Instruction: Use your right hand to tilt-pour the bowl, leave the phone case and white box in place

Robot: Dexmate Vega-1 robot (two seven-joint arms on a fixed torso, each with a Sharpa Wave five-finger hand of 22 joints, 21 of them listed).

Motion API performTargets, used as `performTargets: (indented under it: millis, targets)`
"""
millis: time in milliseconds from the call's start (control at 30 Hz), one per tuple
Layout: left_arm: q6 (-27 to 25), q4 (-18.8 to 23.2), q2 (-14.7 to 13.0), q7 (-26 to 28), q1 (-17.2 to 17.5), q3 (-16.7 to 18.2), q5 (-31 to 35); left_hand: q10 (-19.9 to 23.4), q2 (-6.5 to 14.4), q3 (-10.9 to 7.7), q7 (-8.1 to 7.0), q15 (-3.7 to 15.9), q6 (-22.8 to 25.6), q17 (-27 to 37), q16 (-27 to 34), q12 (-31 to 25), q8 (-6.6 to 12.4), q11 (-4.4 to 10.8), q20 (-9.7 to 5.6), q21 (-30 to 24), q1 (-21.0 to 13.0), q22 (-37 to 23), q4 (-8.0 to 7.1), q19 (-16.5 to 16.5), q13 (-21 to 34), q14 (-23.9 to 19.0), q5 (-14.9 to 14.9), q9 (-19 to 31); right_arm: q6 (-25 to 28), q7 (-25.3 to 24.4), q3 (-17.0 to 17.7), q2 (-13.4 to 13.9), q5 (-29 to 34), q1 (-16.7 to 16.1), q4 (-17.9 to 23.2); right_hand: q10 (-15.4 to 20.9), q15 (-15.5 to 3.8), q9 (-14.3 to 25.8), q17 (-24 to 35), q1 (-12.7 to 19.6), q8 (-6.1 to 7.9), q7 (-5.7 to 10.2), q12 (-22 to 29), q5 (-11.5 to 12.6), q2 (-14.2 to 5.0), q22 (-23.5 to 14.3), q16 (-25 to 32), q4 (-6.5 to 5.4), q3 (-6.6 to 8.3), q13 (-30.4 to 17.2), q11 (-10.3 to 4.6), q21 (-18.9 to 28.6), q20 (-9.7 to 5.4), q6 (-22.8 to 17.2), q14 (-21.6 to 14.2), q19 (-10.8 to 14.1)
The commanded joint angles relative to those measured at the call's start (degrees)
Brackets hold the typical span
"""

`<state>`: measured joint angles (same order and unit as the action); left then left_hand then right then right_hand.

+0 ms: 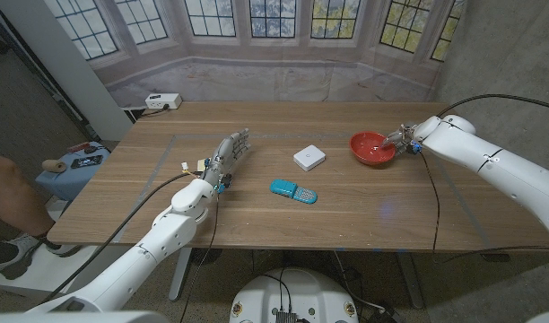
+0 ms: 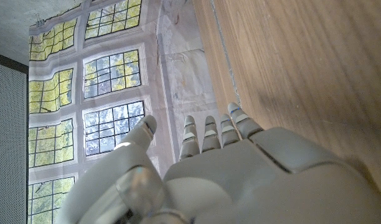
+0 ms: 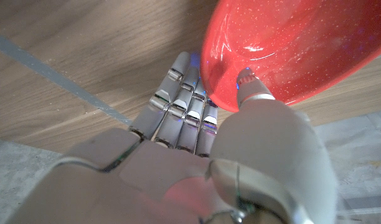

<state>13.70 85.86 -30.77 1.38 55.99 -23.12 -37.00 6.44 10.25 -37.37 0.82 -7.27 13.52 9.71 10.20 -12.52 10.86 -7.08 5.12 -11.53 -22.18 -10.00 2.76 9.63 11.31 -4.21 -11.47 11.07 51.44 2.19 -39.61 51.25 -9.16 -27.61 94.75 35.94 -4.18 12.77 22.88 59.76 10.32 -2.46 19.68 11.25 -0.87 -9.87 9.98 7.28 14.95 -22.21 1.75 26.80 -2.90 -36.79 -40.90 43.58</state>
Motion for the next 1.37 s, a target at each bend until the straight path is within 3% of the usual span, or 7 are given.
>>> performTargets:
  millis: [33,433,700,867,1033,1367]
  targets:
    - [-0.43,1.15,-0.75,0.58,0.03,0.43,0.26,0.01,-0.12,-0.12,0.15,-0.58,0.35,0.24,0.38,0.12,0.21,-0.51,0.41,-0.28,-0.06,-0.31,-0.24,0.15,0.16,-0.15,-0.39,0.08,-1.00,-1.48,2.34,1.20,-1.47,-1.82,2.51,-0.85,0.87,0.11,-0.41,-0.61,0.46,0.01,-0.87,0.36,0.18,-0.05,-0.16,0.24,0.15,0.23,0.58,-0.51,0.44,0.59,1.69,-0.64]
    - [-0.28,2.31,-1.77,0.70,1.16,1.19,0.00,0.07,-0.19,-0.23,0.12,-0.56,0.38,0.21,0.30,0.12,0.20,-0.49,0.45,-0.27,-0.05,-0.31,-0.19,0.15,0.15,-0.13,-0.41,0.09,-1.22,-4.73,5.79,2.21,-3.61,-5.12,6.16,-1.38,1.38,0.08,-0.92,-1.27,0.65,-0.22,-1.54,0.38,-0.18,-0.05,0.20,-0.03,0.26,0.63,1.11,-1.02,0.81,0.91,2.51,-1.14]
    - [0.46,2.76,-2.19,0.66,2.21,1.69,-0.18,0.10,-0.19,-0.27,0.15,-0.59,0.43,0.22,0.28,0.12,0.21,-0.52,0.47,-0.26,-0.02,-0.31,-0.19,0.15,0.13,-0.15,-0.41,0.09,-1.52,-7.27,8.00,2.89,-5.00,-7.61,8.92,-1.89,1.29,0.04,-1.15,-1.89,0.71,0.00,-2.14,0.33,-0.92,-0.04,0.52,-0.41,0.42,0.98,0.71,-1.40,0.76,1.24,3.03,-1.43]
    - [0.63,3.30,-2.59,0.72,2.98,2.05,-0.42,0.13,-0.19,-0.29,0.16,-0.62,0.47,0.19,0.24,0.12,0.22,-0.52,0.45,-0.25,-0.06,-0.31,-0.13,0.14,0.13,-0.11,-0.41,0.09,-1.75,-8.62,9.00,3.09,-5.62,-8.74,10.53,-2.00,1.20,-0.01,-1.03,-3.00,0.83,-0.06,-2.52,0.14,-1.69,-0.04,0.97,-1.11,0.23,1.27,0.56,-1.58,0.72,1.31,3.18,-1.40]
    - [1.01,3.67,-2.85,0.78,3.61,2.45,-0.60,0.08,-0.17,-0.28,0.21,-0.51,0.50,0.20,0.24,0.15,0.22,-0.46,0.44,-0.25,-0.05,-0.31,-0.13,0.16,0.12,-0.08,-0.40,0.09,-1.95,-10.06,9.81,3.16,-6.02,-9.66,11.83,-1.90,1.18,-0.12,-1.07,-6.30,1.11,0.07,-3.22,-0.30,-3.12,-0.07,1.49,-3.02,-0.43,1.90,0.28,-2.02,0.76,1.19,3.46,-1.42]
    - [0.79,4.16,-3.32,0.89,4.50,3.00,-1.23,0.09,-0.15,-0.26,0.16,-0.45,0.51,0.19,0.22,0.16,0.21,-0.31,0.38,-0.25,-0.08,-0.30,-0.06,0.20,0.11,-0.08,-0.38,0.09,-2.01,-11.71,10.53,2.87,-6.60,-10.34,12.67,-2.41,1.19,-0.21,-1.49,-6.46,1.07,0.31,-3.86,-0.36,-3.52,-0.07,1.38,-2.90,-0.19,2.27,-0.05,-2.45,0.67,1.52,3.80,-1.89]
